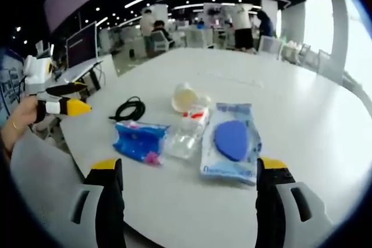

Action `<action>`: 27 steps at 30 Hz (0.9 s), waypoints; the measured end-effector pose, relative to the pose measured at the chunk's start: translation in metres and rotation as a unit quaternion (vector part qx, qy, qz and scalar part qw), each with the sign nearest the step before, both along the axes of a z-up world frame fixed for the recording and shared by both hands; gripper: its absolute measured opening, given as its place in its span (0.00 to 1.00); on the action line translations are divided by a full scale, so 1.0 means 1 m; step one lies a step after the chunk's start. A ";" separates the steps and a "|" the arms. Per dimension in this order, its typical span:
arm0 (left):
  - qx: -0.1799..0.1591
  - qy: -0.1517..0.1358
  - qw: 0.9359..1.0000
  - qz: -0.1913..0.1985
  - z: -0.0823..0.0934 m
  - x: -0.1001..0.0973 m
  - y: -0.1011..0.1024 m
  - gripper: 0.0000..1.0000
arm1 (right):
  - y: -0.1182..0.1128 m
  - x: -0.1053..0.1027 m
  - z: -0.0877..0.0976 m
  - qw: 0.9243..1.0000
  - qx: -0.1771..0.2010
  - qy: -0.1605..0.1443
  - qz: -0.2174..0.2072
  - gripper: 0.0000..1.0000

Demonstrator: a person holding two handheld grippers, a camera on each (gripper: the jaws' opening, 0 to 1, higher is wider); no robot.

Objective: Arrange the tabletop items into an orderly group along one side of the table until the central work area is clear of visible clutter.

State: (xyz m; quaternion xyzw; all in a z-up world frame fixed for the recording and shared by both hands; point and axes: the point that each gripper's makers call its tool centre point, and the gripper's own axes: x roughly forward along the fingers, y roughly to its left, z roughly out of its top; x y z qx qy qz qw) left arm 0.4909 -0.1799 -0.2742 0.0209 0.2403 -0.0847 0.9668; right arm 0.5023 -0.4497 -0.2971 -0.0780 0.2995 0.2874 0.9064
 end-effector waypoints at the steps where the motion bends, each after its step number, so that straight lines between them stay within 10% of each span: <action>1: -0.001 0.001 1.000 -0.001 -0.001 0.000 -0.001 0.98 | 0.000 0.000 0.000 1.000 -0.001 -0.001 -0.001 0.94; 27: -0.007 0.002 1.000 -0.014 0.000 -0.001 -0.008 0.97 | -0.007 0.003 -0.001 1.000 0.001 0.001 -0.018 0.93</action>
